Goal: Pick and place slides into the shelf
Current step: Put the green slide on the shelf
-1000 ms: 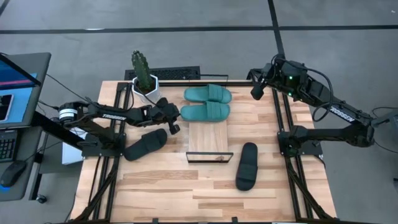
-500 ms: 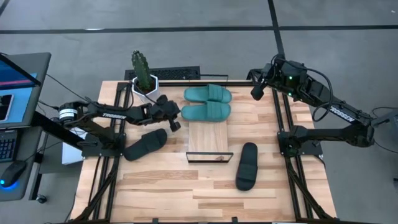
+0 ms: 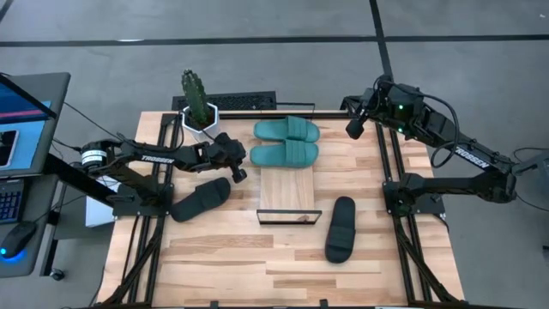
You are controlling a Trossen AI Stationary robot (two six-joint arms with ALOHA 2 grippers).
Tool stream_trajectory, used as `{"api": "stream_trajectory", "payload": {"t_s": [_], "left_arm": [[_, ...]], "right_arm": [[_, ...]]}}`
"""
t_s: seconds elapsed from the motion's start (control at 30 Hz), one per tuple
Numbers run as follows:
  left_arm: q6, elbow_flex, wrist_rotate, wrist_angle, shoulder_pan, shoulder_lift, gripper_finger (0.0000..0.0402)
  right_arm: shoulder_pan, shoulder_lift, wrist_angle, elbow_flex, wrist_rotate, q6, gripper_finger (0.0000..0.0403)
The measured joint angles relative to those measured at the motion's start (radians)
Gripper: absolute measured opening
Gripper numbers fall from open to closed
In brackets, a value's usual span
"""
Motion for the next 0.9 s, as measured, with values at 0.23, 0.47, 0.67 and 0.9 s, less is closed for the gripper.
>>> {"api": "stream_trajectory", "payload": {"t_s": [0.23, 0.47, 0.67, 0.9], "left_arm": [[-0.028, -0.003, 0.004, -0.013, -0.016, 0.000, 0.0000], [-0.015, -0.003, 0.047, 0.063, -0.018, 0.000, 0.0000], [0.001, -0.003, 0.048, 0.096, -0.018, 0.000, 0.0000], [0.007, -0.003, 0.054, 0.101, -0.018, 0.000, 0.0000]], "right_arm": [[0.000, 0.000, 0.000, 0.000, 0.000, 0.000, 0.0000], [0.000, 0.000, 0.000, 0.000, 0.000, 0.000, 0.0000], [0.000, 0.000, 0.000, 0.000, 0.000, 0.000, 0.0000], [0.000, 0.000, 0.000, 0.000, 0.000, 0.000, 0.0000]]}}
